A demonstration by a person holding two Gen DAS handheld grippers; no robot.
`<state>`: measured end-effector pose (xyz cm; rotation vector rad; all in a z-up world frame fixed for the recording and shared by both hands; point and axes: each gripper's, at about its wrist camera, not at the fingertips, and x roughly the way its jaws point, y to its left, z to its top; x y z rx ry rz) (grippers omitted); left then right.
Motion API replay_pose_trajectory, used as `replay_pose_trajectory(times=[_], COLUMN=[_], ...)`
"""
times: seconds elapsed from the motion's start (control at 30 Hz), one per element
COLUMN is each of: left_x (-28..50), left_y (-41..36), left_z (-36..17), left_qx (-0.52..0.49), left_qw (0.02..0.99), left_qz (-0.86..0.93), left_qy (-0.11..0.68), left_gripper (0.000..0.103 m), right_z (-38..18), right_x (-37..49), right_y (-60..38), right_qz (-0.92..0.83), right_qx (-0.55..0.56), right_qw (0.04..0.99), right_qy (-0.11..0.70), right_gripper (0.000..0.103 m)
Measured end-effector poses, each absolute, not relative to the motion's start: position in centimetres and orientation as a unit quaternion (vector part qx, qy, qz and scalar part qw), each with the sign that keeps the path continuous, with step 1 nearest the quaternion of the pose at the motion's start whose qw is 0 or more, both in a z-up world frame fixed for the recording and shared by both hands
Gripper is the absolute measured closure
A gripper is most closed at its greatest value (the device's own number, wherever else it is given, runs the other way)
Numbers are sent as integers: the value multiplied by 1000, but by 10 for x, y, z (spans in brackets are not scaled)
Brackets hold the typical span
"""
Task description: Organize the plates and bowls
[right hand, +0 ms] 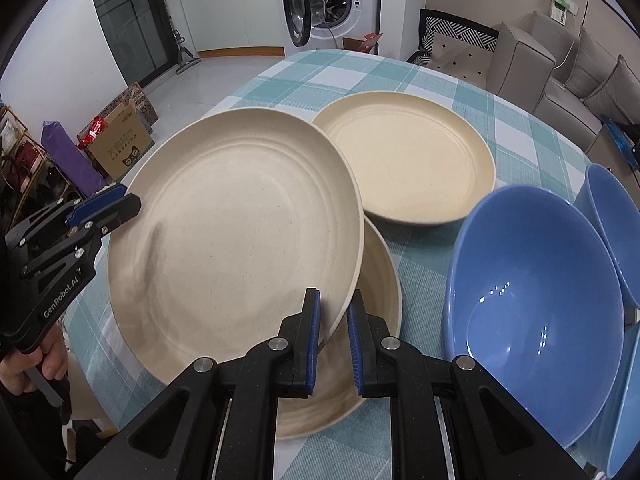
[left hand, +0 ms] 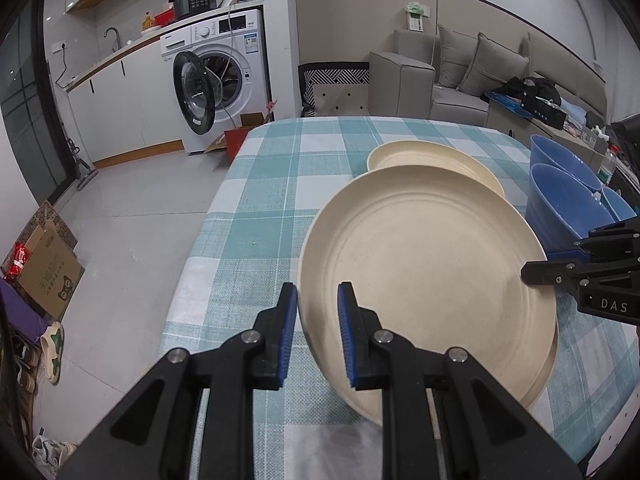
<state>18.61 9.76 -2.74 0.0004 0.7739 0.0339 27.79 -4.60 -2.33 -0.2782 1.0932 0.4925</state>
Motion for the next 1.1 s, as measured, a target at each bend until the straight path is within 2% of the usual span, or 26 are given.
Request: replay_pose_trajectory(times=[1.1], left_x=[193], left_y=[71], left_z=[-41], left_qx=[33], left_qw=[916], left_qz=[-16], left_qy=[399], left_gripper=[84], right_z=[-39], right_x=[260], right_y=[-69], right_qz=[206], right_qx=[-156], right_qw=[806], right_qy=[532], right_gripper=[88])
